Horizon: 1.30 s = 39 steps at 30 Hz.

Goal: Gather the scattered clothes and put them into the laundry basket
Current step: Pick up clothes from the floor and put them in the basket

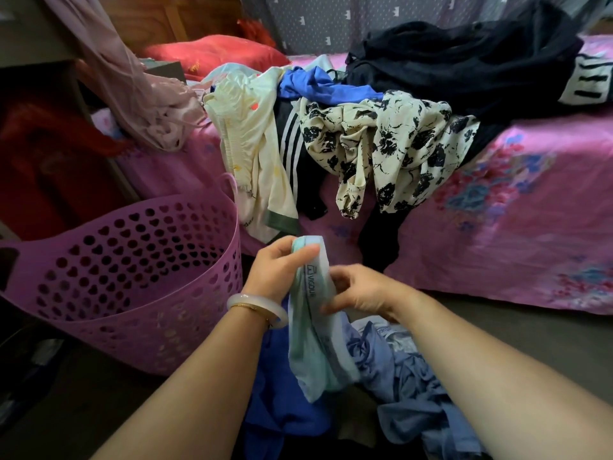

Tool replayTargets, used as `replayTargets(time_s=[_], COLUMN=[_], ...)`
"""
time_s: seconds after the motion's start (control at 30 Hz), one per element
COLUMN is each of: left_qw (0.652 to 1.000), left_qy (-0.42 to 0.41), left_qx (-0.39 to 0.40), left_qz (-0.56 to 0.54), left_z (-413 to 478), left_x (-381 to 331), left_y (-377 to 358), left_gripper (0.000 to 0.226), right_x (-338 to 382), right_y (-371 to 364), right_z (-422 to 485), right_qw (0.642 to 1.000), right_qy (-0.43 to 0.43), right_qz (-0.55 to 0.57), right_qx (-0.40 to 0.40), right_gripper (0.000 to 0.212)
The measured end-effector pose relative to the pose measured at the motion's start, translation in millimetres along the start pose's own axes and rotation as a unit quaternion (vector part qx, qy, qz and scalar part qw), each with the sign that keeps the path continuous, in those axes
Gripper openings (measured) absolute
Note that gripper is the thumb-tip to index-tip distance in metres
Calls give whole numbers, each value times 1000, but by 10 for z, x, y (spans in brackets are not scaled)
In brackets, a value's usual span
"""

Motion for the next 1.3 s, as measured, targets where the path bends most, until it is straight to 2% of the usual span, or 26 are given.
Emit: replayTargets(time_s=[0.07,0.13,0.23,0.33,0.4,0.47,0.53,0.6,0.63,0.7,0.77,0.83,0.9,0.97,1.03,1.13,1.2,1.23,1.3], left_qw=[1000,997,988,962,931,907,894,891,892,895,897,893,884,879,882,901,919,927,936], left_qy=[-19,-41,-76,-103,-118,-126,-128,-125,-118,-104,-85,-71,-65,-59,-47,-19,-1,2,10], left_qx=[-23,-52,-65,-25,2,10,-17,-73,-102,-142,-169,-198,-223,-237,-247,-241,-223,-212,-194], left_qz=[2,28,121,253,344,401,430,431,424,410,399,397,405,409,398,361,324,309,292], left_z=[33,58,71,54,44,44,45,43,44,65,93,99,78,52,35,38,19,6,-33], left_x=[-35,-66,-94,-117,-128,-153,-197,-264,-287,-298,-266,-257,-285,-291,-251,-125,-33,-1,47], left_y=[71,174,318,361,356,341,351,407,454,566,678,760,771,786,838,892,873,851,835], left_gripper=[11,15,24,22,34,41,41,37,34,31,30,27,26,27,27,25,30,33,35], right_x=[-81,-99,-107,-132,-118,-83,-71,-127,-182,-312,-466,-617,-713,-801,-835,-753,-652,-607,-540], right_y=[66,189,406,546,579,544,493,482,483,528,664,808,966,1082,1069,1028,1002,1009,1023], right_z=[58,59,30,34,9,-25,-52,-38,-18,21,30,6,-81,-142,-99,-10,-35,-49,-91], right_qw=[994,986,969,950,948,962,976,973,961,914,877,862,866,884,878,843,816,814,837], right_qy=[-19,-8,32,58,64,76,75,53,34,-22,-106,-168,-185,-170,-157,-148,-133,-124,-120], right_qz=[-49,7,60,0,-39,-52,-61,-144,-210,-334,-357,-319,-229,-17,218,395,474,485,449], right_qx=[-91,-165,-239,-306,-310,-257,-194,-174,-178,-227,-304,-357,-405,-436,-396,-333,-303,-295,-291], right_gripper=[23,10,14,23,24,24,28,39,38,25,20,18,15,20,25,31,32,30,27])
Point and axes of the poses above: each hand's wrist, its own z-axis towards the middle knuckle, its own y-axis out of the back of the hand, x = y × z, the point moved 5 cm from there along z, towards the middle knuckle, and after that the axes turned 15 degrees about -y, right-handed, at the moved point
